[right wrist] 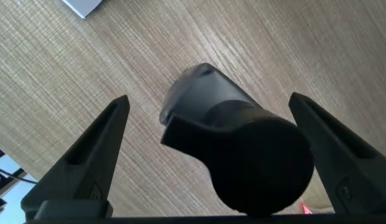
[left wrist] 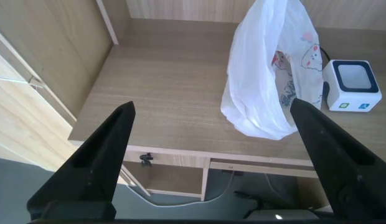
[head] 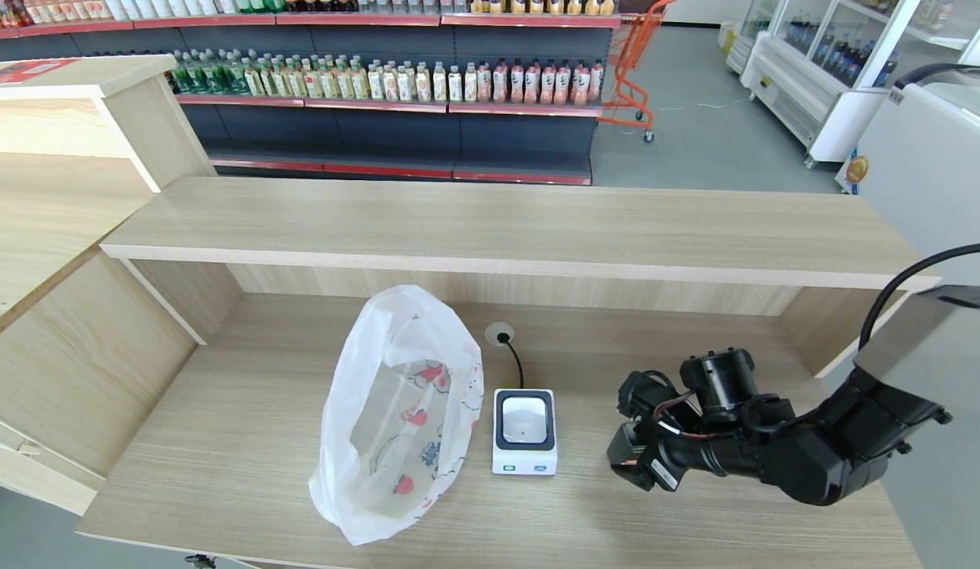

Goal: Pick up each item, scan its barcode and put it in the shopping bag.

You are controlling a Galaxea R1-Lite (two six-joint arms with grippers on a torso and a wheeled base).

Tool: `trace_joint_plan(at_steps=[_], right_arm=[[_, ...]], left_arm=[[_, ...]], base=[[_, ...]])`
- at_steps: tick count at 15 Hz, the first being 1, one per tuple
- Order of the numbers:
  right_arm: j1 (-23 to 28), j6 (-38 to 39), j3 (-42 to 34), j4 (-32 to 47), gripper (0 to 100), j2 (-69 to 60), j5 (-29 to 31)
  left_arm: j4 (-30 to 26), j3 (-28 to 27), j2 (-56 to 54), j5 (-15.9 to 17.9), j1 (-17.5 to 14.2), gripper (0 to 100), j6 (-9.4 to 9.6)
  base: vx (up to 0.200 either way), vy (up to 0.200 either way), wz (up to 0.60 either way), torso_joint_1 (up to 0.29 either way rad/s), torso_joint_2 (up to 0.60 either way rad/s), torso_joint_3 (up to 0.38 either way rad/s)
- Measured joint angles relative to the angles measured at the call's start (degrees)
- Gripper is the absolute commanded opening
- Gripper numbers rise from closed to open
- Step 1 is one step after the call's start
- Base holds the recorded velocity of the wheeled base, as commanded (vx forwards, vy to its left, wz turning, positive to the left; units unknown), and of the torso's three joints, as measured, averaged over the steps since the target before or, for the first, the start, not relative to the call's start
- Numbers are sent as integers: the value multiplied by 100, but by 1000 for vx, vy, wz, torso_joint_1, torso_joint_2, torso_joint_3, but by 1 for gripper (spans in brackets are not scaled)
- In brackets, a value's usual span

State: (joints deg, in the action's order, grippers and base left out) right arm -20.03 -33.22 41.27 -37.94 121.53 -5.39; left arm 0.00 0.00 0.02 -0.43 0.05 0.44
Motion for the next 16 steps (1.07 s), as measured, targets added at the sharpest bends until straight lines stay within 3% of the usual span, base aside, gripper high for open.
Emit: trace_joint_plan(at_steps=[1,8,10,13,16], right_arm=[[-2,0,49,0,0,41,-5],[-6,79,206,-11,0,176,-74],[-4,402,84,-51,0,77,-77],[41,1267,-188,-144,0,-455,-46],[276,1403,-792,-232,0,-1576,-46]], left_arm=[[0,0,0,0,0,100,0],[0,0,0,0,0,100,0],[0,0,0,-1,0,100,0],[0,0,0,0,2,100,0],[0,0,0,0,0,100,0]], base=[[0,0,0,0,0,0],[0,0,0,0,0,0],[0,0,0,0,0,0],[0,0,0,0,0,0],[0,0,0,0,0,0]])
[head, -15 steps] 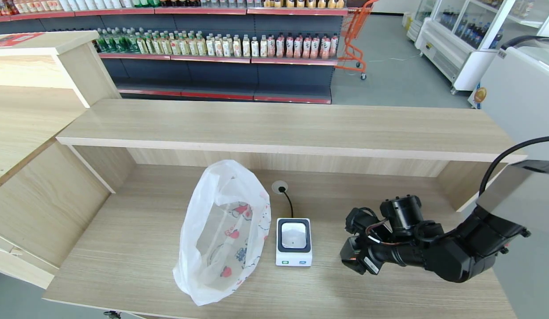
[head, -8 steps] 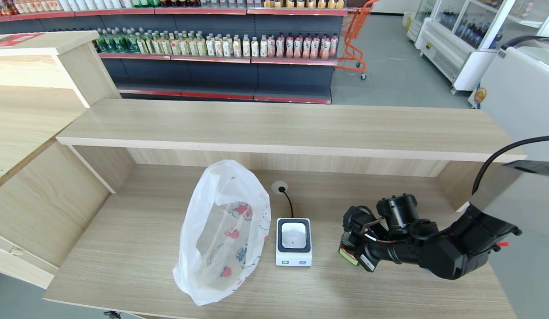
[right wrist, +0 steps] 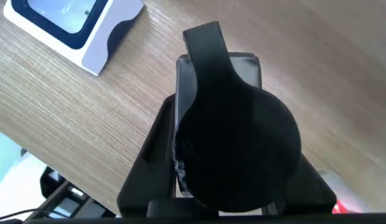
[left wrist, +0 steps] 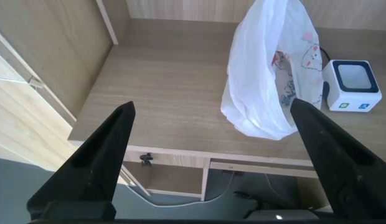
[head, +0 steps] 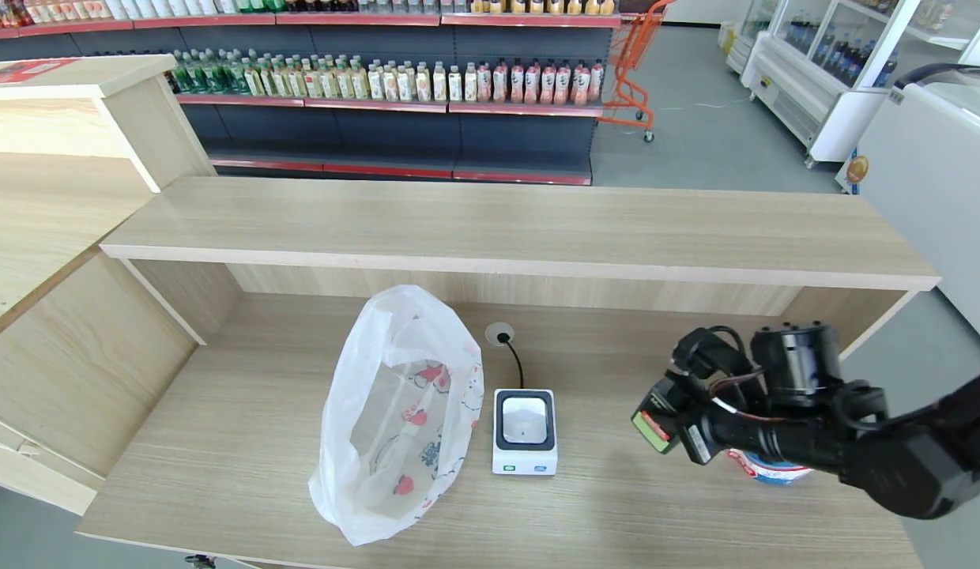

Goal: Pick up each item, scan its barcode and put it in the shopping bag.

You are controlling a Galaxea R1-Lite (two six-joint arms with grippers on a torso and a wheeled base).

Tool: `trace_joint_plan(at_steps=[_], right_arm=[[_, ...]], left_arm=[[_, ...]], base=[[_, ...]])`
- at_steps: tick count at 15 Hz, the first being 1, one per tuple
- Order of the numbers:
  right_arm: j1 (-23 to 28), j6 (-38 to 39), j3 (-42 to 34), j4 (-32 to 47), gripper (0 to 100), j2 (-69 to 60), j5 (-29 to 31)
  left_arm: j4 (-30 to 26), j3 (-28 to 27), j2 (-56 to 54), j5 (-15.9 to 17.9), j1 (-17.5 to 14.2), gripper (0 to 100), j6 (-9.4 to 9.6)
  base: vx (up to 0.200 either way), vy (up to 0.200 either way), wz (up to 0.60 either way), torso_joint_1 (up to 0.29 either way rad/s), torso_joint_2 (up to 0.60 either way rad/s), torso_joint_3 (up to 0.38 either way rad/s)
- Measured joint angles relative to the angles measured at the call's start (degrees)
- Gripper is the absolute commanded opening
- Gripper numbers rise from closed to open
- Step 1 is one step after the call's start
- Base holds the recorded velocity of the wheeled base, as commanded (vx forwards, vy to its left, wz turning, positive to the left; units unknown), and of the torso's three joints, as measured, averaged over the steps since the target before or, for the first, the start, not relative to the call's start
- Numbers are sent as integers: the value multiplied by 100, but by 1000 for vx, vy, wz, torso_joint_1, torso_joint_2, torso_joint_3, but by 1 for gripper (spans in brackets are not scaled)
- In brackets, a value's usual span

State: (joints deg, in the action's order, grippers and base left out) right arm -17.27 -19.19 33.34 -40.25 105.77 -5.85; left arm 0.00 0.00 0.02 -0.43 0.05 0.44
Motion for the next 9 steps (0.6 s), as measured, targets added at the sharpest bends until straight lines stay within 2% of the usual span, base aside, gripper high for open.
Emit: trace_joint_plan(at_steps=[1,3,5,6,9], right_arm=[[102,-268,-294,-34,0,-463,-2],[328,-1636,-788,-99,0,-1208,-6],[523,-3007,-1014,-773,0,-1643,-356],[553,-3649,-1065,-1035,0,-1765,-939],[603,-6785,-1119,-1050,0,-1877,-2658]], left_arm=[[0,0,0,0,0,100,0],[0,0,0,0,0,100,0],[0,0,0,0,5,100,0],[0,0,0,0,5,100,0],[0,0,0,0,0,100,0]], base=[[0,0,0,0,0,0],[0,0,0,0,0,0],[0,0,0,0,0,0],[0,0,0,0,0,0],[0,0,0,0,0,0]])
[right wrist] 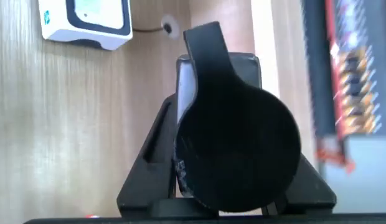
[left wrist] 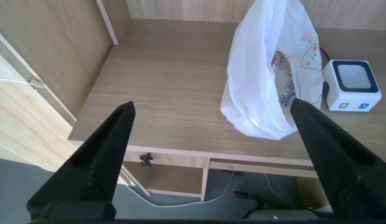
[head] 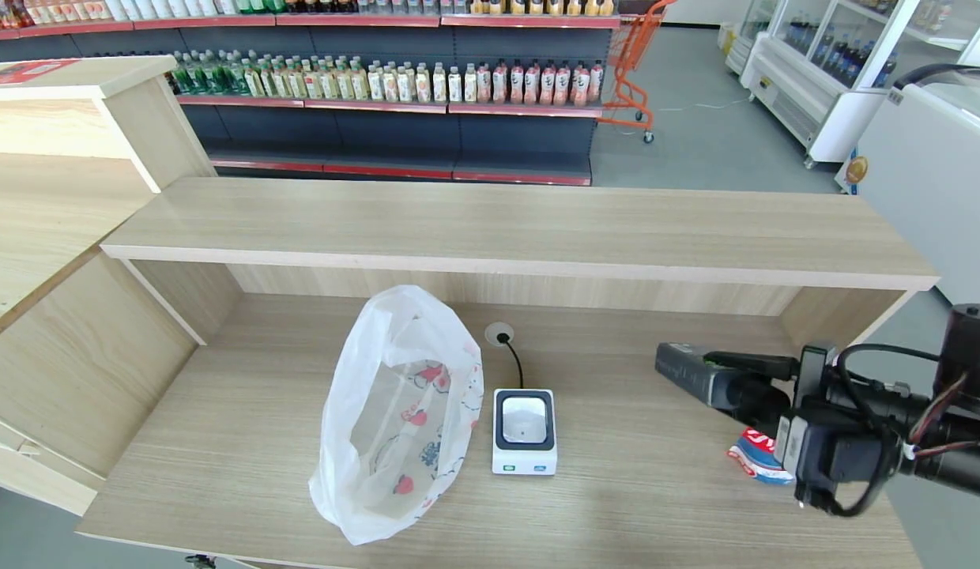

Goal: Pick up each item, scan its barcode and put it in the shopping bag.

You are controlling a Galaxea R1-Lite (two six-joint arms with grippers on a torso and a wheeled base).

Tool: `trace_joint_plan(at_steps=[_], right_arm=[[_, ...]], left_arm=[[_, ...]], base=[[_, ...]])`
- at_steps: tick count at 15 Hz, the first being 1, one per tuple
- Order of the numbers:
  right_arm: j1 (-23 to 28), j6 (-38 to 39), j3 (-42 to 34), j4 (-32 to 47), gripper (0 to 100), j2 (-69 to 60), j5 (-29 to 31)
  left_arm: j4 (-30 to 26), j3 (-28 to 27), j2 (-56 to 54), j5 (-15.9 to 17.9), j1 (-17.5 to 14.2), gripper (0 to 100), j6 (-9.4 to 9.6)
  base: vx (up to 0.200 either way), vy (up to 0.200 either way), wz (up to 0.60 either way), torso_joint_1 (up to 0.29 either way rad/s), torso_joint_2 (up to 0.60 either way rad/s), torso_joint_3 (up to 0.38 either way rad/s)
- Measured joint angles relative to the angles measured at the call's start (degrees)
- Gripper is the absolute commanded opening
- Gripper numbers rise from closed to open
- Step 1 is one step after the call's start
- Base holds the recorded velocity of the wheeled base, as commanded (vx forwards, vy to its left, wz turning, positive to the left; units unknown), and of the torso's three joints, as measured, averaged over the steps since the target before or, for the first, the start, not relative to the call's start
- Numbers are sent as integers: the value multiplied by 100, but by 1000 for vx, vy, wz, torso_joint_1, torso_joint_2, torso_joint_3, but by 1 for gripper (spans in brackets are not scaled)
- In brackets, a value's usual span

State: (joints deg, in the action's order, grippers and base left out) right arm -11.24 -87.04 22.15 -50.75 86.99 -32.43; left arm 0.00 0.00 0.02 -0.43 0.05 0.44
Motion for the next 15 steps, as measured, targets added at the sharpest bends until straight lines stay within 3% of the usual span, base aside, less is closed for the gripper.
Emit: trace_joint_plan(at_steps=[3,5,8,10,15], right_arm=[[-286,-2948,20,312,0,208,-885],[-780,-4103,63,736,0,488,-1125],[-1196,-4609,59,800,0,829,-1252],[-1348,-5225,43,839,0,958,-1684],[-1971,-5403,408,301,0,1290,-2055]], left_arm=[[0,0,0,0,0,100,0],[0,0,0,0,2,100,0],[0,0,0,0,2,100,0],[0,0,0,0,5,100,0],[0,0,0,0,0,100,0]], base=[[0,0,0,0,0,0],[0,0,0,0,0,0],[0,0,0,0,0,0],[0,0,0,0,0,0],[0,0,0,0,0,0]])
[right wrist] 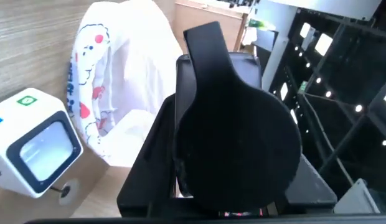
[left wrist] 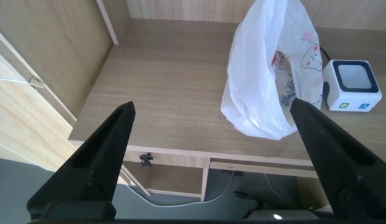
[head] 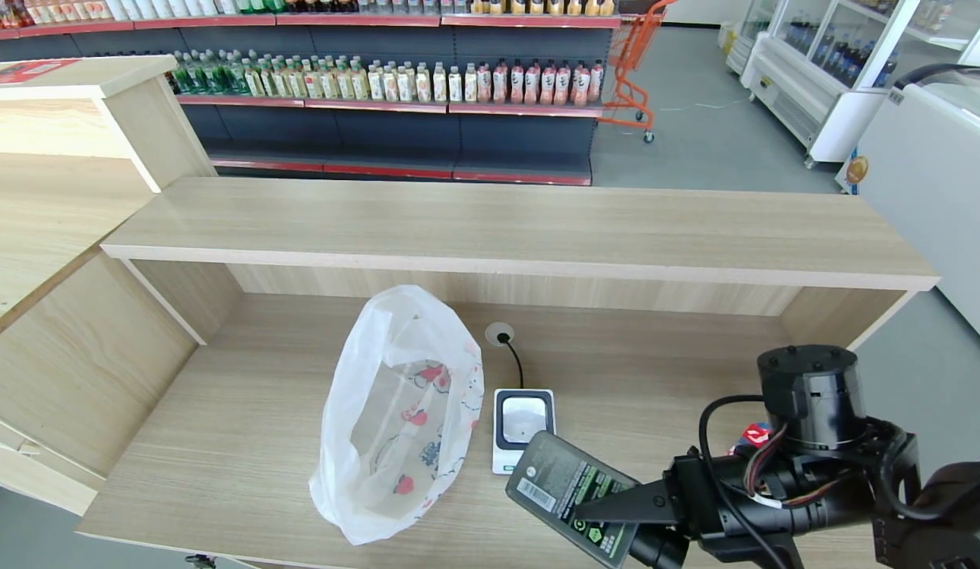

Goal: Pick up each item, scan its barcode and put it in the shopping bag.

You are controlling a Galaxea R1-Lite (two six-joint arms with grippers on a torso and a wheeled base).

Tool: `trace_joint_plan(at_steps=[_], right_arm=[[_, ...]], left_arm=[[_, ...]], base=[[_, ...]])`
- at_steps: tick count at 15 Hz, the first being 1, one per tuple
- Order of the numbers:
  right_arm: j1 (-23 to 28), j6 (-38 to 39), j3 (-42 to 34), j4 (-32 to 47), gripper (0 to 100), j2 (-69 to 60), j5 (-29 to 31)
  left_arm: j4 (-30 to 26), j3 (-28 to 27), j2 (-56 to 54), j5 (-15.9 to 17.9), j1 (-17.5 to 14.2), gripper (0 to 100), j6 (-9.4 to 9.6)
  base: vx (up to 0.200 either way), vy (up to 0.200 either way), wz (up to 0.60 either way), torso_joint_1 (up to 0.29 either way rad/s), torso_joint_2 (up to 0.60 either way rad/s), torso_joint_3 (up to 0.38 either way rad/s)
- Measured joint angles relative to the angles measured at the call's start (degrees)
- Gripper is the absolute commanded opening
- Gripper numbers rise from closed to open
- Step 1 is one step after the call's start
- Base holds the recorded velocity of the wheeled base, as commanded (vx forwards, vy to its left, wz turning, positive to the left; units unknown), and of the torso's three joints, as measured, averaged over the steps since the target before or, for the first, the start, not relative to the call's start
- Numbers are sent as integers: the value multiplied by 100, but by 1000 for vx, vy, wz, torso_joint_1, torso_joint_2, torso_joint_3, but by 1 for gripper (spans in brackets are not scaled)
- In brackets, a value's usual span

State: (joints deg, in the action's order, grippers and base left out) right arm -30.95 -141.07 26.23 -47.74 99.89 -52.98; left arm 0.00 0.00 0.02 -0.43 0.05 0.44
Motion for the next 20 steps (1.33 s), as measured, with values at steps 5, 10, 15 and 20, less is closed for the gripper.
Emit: trace_joint_plan(at_steps=[5,10,15,20], right_arm=[[-239,16,245,-401,0,441,-44],[-313,33,551,-577,0,778,-61],[-372,60,647,-555,0,951,-135],[-355,62,627,-539,0,978,-176]], left_arm=[[0,0,0,0,0,100,0],[0,0,0,2,0,100,0],[0,0,0,0,0,100,0],[0,0,0,0,5,100,0]], base=[[0,0,0,0,0,0],[0,0,0,0,0,0],[0,0,0,0,0,0],[0,0,0,0,0,0]])
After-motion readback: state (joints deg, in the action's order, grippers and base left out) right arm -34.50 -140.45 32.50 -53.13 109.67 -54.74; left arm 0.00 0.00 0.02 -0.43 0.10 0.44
